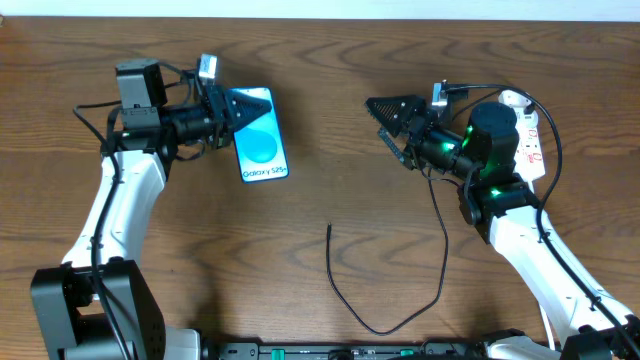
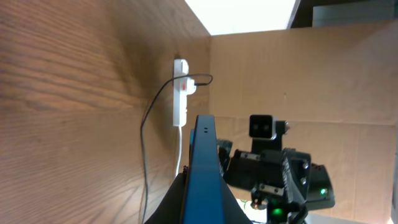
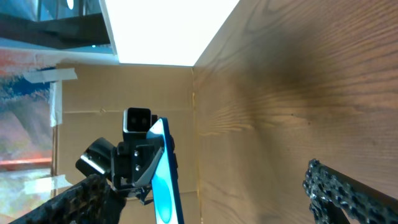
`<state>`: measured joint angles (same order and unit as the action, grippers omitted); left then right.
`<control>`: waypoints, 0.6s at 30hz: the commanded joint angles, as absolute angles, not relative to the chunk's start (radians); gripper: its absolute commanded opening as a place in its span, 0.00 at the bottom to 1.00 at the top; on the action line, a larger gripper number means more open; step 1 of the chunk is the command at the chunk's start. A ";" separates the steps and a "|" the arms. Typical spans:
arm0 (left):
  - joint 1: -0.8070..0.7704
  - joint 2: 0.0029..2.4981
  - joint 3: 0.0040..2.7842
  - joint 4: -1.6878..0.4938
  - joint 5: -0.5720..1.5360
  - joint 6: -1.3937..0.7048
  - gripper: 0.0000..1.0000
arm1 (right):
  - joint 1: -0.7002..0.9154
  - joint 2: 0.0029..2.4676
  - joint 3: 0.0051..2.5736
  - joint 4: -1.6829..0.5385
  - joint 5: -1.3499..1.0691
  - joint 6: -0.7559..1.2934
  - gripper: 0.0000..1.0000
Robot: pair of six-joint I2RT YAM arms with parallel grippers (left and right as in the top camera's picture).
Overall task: Plug charger to phone and switch on socket
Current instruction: 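Move the right gripper over the black cable's plug end on the table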
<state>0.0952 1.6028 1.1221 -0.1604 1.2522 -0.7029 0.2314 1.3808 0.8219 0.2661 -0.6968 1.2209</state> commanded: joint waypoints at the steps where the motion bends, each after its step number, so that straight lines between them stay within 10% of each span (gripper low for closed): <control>1: 0.118 1.584 1.130 -0.196 1.302 -0.569 0.08 | 0.223 1.375 0.846 0.245 -0.687 1.153 0.99; 18: 0.149 1.584 1.128 -0.292 1.298 -0.437 0.07 | 0.332 1.375 1.140 -0.387 -0.468 0.802 0.99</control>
